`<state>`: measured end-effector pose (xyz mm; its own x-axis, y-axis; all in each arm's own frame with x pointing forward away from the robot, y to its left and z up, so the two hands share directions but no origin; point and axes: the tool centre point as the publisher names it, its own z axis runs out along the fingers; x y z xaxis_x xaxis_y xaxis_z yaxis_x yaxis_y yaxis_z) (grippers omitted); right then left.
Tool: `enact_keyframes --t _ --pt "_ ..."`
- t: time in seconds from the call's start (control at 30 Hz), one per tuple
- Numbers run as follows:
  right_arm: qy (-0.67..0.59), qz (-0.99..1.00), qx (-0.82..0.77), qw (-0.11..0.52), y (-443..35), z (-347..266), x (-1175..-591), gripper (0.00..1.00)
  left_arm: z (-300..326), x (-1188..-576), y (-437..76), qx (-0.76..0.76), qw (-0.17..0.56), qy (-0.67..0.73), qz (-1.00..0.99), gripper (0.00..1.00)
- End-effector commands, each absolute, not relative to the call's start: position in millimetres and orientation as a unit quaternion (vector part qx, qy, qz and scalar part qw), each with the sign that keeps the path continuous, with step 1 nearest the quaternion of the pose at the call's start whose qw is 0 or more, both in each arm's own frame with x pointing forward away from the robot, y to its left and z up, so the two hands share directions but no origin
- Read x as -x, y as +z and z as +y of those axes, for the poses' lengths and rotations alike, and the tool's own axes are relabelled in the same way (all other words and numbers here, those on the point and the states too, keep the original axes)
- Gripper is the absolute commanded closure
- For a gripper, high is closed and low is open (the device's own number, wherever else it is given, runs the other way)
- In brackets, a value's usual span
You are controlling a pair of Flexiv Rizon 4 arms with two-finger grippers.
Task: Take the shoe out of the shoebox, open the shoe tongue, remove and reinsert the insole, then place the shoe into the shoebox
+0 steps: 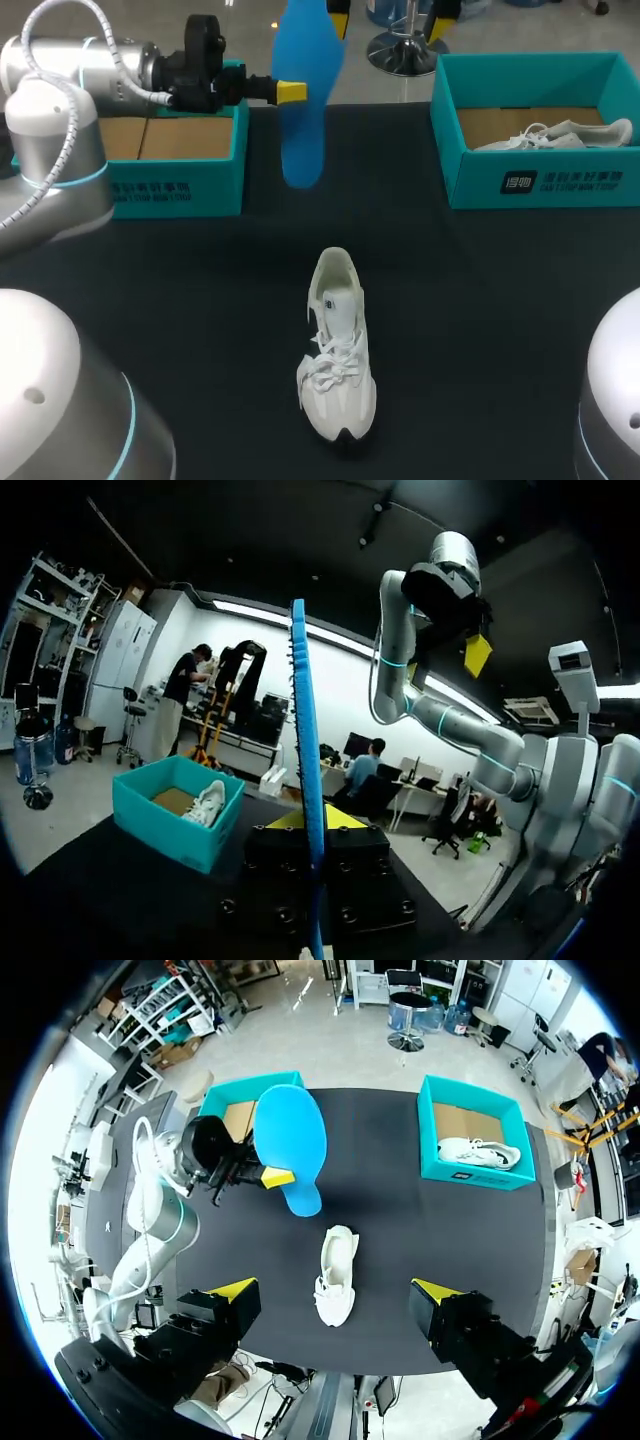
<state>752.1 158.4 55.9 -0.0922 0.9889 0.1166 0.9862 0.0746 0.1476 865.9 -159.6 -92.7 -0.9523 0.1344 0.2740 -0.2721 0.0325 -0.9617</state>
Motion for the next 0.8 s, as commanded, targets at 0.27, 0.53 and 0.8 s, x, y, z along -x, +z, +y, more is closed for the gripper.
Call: enact_keyframes --t 0.27,0.53,0.8 --pt "0.093 0.733 -0.674 0.007 56.4 158.6 -753.0 0.0 -155.4 -860.7 -83.0 -0.037 0.068 0.671 -0.737 1.0" --pt "0.093 0.733 -0.674 0.007 56.4 158.6 -753.0 0.0 -155.4 -860.7 -83.0 -0.037 0.068 0.671 -0.737 1.0" --pt "0.093 0.733 -0.674 0.007 56.4 158.6 -753.0 0.0 -155.4 -860.7 -83.0 -0.037 0.068 0.671 -0.737 1.0"
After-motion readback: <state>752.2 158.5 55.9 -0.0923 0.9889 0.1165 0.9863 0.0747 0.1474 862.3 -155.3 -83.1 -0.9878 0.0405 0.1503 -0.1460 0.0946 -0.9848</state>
